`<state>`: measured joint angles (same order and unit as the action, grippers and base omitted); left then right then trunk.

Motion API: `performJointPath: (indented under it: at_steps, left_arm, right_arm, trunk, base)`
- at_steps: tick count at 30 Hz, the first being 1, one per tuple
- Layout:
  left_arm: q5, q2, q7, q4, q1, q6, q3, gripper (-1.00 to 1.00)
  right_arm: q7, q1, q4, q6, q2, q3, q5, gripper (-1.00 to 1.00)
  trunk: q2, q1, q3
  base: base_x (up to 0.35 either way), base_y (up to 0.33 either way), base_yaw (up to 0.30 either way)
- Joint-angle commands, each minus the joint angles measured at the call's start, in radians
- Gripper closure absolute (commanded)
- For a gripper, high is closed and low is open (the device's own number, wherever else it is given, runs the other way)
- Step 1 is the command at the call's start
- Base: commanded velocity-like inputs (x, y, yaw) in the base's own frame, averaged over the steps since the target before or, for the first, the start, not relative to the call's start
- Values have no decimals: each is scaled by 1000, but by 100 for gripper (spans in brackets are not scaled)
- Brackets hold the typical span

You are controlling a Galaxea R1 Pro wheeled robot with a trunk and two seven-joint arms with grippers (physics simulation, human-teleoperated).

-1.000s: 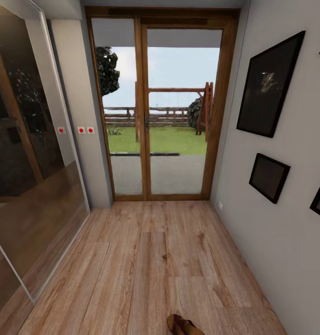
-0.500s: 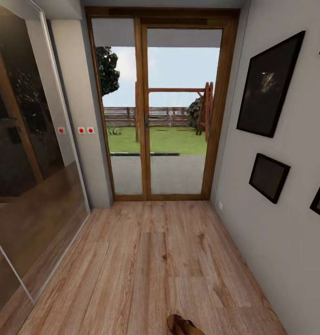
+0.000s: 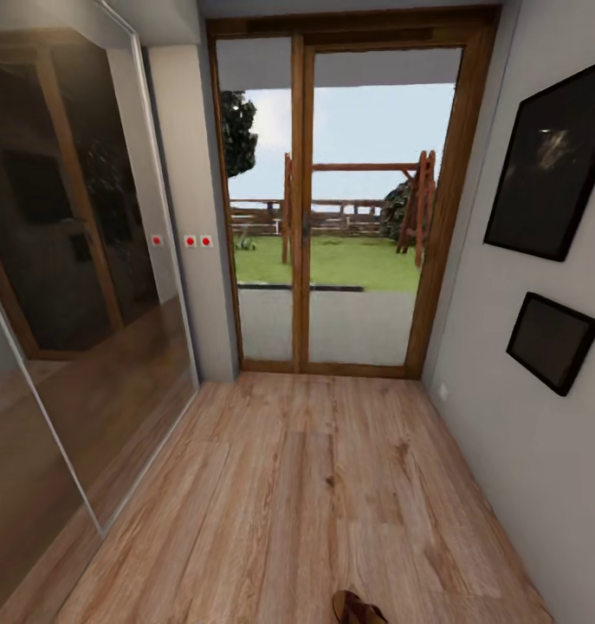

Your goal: Pick up the two gym shoes and the two sandals from the corridor floor and place them onto the hallstand (shoe rack) in the corridor, making sure they are on the rack and not on the floor. Arrange them so the two gym shoes are next to each other and the two sandals are next to each other.

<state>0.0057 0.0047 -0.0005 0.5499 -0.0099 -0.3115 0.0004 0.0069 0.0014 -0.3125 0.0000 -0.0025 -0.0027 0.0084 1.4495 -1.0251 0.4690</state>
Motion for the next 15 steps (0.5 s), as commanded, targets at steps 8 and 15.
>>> performJointPath:
  at_steps: [8,15]
  left_arm:
    - [0,0,0,-45,-1,-17,0,-100]
    - [0,0,0,-50,-1,-18,0,-100]
  right_arm:
    - [1,0,0,0,-1,0,1,-100]
    - [1,0,0,0,-1,0,1,-100]
  trunk:
    - [1,0,1]
    - [1,0,1]
  base:
    - [0,0,296]
    - [-1,0,297]
